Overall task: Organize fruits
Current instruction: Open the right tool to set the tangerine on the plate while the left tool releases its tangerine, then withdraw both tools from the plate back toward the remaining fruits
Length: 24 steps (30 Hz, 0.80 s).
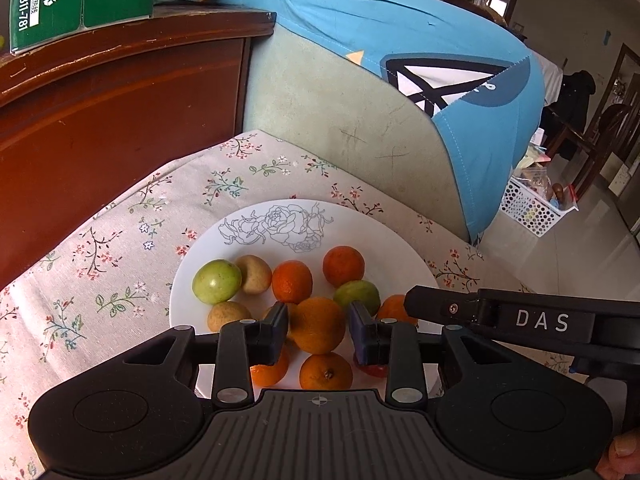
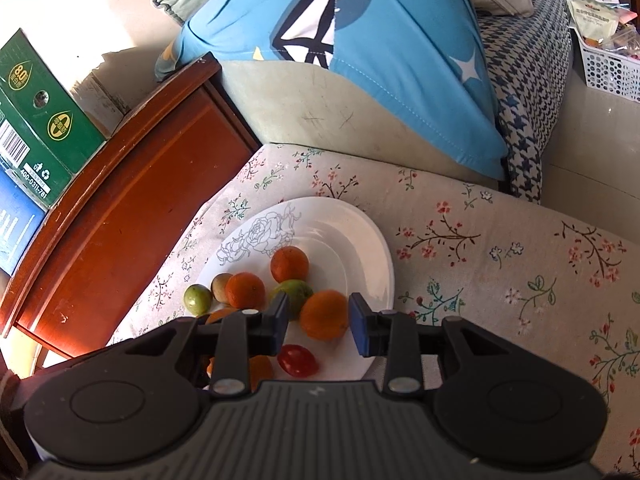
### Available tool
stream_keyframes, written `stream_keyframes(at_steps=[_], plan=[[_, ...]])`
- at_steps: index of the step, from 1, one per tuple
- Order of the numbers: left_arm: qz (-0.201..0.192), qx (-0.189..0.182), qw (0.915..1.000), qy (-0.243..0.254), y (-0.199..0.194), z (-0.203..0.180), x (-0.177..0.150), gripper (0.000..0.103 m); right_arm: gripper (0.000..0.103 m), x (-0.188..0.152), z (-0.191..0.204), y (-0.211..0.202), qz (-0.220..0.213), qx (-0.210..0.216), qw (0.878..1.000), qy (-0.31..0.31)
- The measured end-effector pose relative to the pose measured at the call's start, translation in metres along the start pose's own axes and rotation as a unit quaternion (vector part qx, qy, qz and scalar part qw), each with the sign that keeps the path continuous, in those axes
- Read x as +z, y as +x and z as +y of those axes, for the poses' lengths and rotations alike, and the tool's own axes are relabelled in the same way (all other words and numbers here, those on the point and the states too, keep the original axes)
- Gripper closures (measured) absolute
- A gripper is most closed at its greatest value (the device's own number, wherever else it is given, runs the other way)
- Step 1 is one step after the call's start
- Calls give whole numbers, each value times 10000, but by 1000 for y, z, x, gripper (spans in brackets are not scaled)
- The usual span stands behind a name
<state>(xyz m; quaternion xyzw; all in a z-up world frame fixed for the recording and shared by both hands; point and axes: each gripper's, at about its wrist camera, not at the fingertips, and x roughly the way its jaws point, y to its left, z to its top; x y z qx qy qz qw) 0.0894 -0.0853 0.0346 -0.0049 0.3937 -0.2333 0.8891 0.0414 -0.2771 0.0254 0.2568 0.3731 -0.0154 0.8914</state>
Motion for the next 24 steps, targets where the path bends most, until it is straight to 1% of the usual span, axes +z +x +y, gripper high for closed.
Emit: stream_keyframes(at_steps=[5, 11, 12, 13, 15, 19, 24], plan=[[-124, -42, 9999, -101, -12, 1, 6, 70, 69, 2, 2, -5, -58, 50, 10000, 12], [-215, 12, 9996, -193, -31, 6, 11, 68, 69, 0, 10, -10, -66, 144, 9998, -90], [-205, 26, 9996, -215, -33, 8, 11, 65, 69, -1, 11, -11, -72, 149, 9998, -117], [-193, 51, 9995, -232, -36, 10, 10, 58, 69, -2, 12, -13, -79, 151, 9997, -149], [-254, 149, 9992, -264, -44, 14, 8, 52, 69, -3, 15, -16, -77, 175, 9996, -183], [-265, 250, 9988, -338, -56, 22, 4, 52, 69, -9, 21, -22, -59, 255, 9993, -282], [-208, 340, 9982, -439, -67, 33, -2, 51, 69, -20, 35, -31, -59, 274, 9975, -655]])
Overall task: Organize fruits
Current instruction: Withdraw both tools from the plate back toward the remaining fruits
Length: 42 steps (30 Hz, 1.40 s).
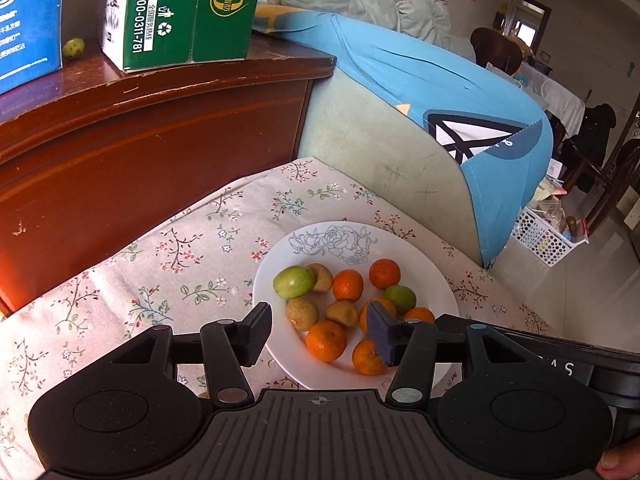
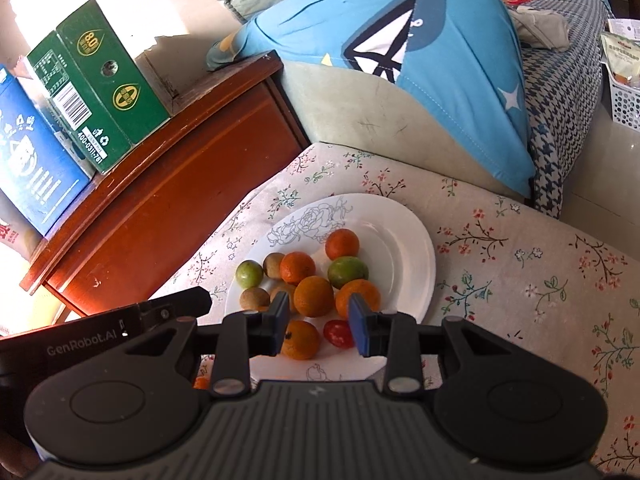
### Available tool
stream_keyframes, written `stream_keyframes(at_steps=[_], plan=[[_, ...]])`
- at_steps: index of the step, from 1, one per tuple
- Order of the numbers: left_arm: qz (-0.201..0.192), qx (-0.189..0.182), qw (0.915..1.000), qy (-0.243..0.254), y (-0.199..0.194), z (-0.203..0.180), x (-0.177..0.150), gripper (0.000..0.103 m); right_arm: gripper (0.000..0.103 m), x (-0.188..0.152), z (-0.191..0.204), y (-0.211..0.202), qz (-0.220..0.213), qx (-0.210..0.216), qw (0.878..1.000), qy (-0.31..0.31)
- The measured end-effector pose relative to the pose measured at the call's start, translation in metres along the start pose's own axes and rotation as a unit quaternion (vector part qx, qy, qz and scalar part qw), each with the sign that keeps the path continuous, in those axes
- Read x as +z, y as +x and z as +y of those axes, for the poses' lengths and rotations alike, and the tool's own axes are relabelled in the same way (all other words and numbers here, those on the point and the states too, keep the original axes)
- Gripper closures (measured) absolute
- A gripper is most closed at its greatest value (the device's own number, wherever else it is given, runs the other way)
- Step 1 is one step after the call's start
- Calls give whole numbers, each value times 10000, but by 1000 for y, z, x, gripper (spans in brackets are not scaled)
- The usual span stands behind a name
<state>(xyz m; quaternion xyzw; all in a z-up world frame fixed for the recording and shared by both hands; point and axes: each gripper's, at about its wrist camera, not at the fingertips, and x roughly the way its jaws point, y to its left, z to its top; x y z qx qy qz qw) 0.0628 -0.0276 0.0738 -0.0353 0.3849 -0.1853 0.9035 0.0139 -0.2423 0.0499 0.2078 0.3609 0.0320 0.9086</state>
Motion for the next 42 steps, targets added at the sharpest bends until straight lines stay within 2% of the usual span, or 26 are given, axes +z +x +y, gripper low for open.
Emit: stream_keyframes(at_steps=[12, 26, 31, 42], plan=[[94, 307, 9995, -80, -25, 22, -22, 51, 69, -27, 24, -3, 222, 151, 9989, -381], [332, 553, 9977, 205, -36, 36, -53, 50, 69, -57, 40, 1, 499, 303, 9967, -562], [460, 687, 9959, 355, -34, 40, -63, 37, 69, -62, 48, 10, 627, 365, 9954, -623], [755, 642, 9937, 516, -24, 41, -73, 36, 69, -69, 56, 34, 795, 275, 9940, -692]])
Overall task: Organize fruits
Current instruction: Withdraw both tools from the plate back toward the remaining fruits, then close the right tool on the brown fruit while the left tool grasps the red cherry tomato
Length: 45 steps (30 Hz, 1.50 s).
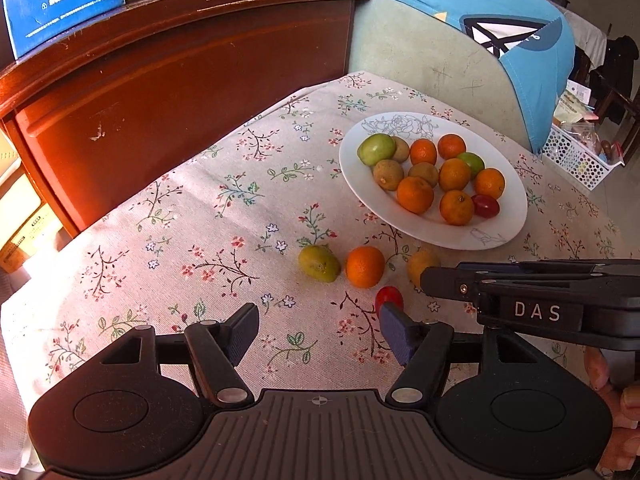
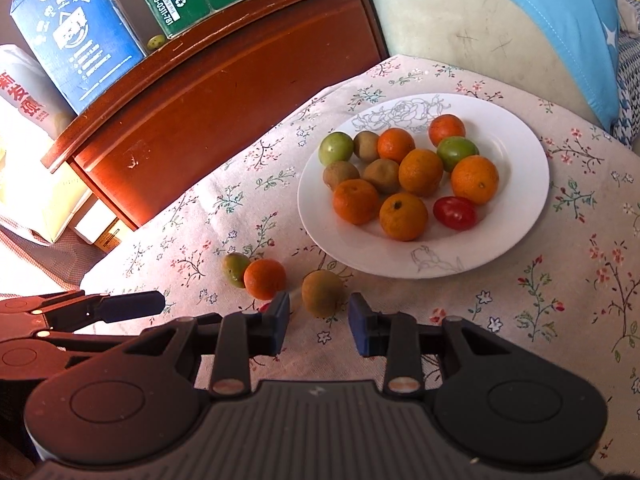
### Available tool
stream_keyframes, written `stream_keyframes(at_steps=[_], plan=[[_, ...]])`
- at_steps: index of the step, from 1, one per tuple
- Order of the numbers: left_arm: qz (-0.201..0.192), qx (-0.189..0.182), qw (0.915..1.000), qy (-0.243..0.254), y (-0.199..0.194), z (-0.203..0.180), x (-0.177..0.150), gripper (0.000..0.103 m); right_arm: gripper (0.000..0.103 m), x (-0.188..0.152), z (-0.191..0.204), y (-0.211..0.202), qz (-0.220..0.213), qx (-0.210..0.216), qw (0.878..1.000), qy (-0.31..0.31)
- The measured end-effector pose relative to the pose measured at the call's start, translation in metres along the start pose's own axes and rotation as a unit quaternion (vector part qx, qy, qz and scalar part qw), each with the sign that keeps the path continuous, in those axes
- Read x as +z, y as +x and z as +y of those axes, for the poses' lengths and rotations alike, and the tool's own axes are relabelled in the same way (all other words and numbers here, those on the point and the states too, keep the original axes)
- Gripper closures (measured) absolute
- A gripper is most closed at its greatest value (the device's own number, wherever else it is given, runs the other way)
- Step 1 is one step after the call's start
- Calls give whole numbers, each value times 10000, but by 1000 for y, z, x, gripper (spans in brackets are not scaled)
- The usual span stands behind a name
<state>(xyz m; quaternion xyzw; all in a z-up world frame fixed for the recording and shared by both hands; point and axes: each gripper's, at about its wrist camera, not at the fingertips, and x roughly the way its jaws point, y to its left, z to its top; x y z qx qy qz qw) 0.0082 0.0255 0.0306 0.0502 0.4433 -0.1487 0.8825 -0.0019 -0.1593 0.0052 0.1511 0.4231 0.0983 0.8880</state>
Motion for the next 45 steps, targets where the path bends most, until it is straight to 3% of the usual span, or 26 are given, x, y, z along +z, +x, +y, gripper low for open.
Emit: stream_keyframes(at_steps=[7, 11, 14, 22, 27, 35, 37, 45], plan=[[156, -165, 9997, 68, 8, 0, -4, 36, 69, 1, 1, 12, 41, -82, 10000, -36], [134, -153, 9995, 221, 9, -5, -6, 36, 69, 1, 5, 16, 2, -150, 9997, -173], [116, -283, 9993, 206, 10, -7, -6, 36, 76, 1, 6, 18, -16, -230, 9994, -250], [-22, -473, 9985, 270, 16, -20, -6, 40, 77, 4, -7, 5, -36, -228, 9997, -51], [-35, -598, 9979, 239, 21, -25, -5, 64, 77, 5, -12, 0, -52, -244, 9997, 46], [-71, -562, 9980, 265, 25, -29, -6, 72, 77, 5, -14, -3, -47, -183, 9998, 75], [-71, -623, 9976, 294, 25, -30, -6, 87, 77, 5, -14, -3, -42, -176, 9998, 74], [-123, -604, 9975, 351, 25, -34, -6, 88, 79, 4, -15, -3, -20, -145, 9999, 68]])
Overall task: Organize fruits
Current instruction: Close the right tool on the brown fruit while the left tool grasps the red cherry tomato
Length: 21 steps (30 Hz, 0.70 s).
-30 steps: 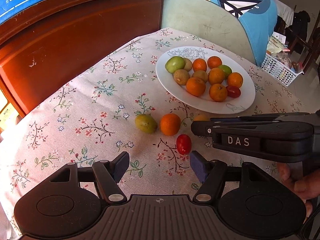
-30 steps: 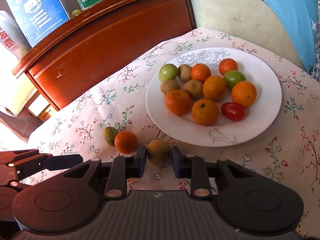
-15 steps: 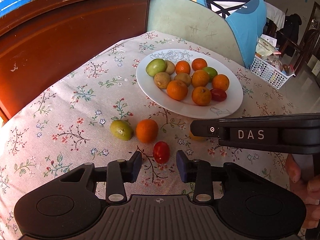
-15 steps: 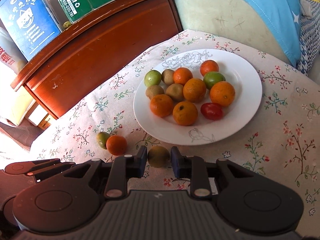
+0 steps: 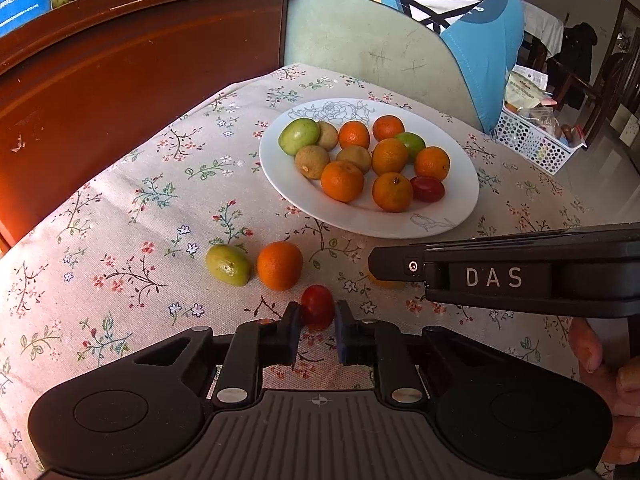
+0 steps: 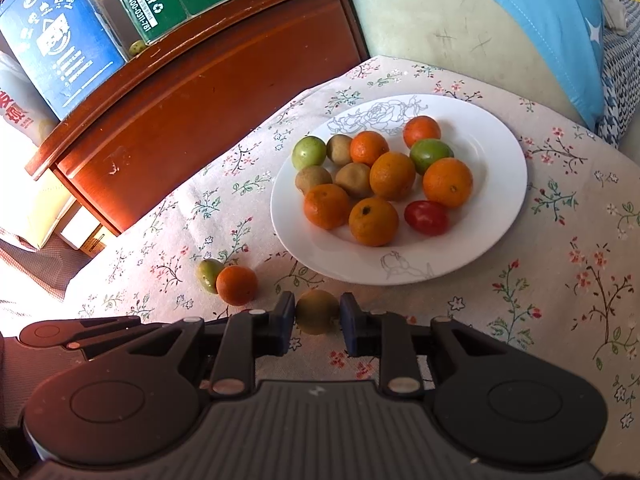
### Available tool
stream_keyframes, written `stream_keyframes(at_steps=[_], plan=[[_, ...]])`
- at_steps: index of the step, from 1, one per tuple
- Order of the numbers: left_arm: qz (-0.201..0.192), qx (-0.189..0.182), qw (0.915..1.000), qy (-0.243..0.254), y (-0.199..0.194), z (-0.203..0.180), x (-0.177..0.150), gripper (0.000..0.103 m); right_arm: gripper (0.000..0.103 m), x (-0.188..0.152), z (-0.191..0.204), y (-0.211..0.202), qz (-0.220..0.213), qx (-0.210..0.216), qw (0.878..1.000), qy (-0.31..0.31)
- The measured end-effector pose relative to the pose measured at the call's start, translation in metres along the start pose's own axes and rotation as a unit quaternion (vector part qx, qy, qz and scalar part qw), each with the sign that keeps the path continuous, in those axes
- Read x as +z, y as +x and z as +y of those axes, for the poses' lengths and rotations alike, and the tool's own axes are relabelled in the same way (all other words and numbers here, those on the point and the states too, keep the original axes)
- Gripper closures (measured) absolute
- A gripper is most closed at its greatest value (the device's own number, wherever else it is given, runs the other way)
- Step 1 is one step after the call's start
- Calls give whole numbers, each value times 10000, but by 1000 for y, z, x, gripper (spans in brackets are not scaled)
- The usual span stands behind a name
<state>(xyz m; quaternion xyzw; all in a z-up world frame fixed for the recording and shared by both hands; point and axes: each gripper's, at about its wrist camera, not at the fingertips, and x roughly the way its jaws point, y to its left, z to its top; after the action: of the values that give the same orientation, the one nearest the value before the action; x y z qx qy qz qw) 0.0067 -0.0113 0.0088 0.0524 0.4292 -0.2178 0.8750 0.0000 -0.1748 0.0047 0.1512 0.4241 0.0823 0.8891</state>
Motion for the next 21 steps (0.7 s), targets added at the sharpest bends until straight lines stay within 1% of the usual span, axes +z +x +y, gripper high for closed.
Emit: stream_keyframes(at_steps=[7, 11, 12, 13, 21], plan=[[-96, 20, 9999, -82, -7, 3, 3, 88, 79, 0, -2, -3, -27, 11, 10000, 26], [-88, 60, 9999, -107, -7, 4, 4, 88, 79, -1, -4, -3, 3, 27, 10000, 11], [-73, 83, 9999, -107, -7, 4, 4, 88, 78, -2, -4, -3, 1, 39, 10000, 13], [-64, 105, 9999, -106, -6, 4, 4, 88, 75, -2, -3, -2, 11, 42, 10000, -1], [-14, 205, 9996, -191, -6, 9, 2, 88, 73, -5, 3, 3, 155, 39, 9997, -187]])
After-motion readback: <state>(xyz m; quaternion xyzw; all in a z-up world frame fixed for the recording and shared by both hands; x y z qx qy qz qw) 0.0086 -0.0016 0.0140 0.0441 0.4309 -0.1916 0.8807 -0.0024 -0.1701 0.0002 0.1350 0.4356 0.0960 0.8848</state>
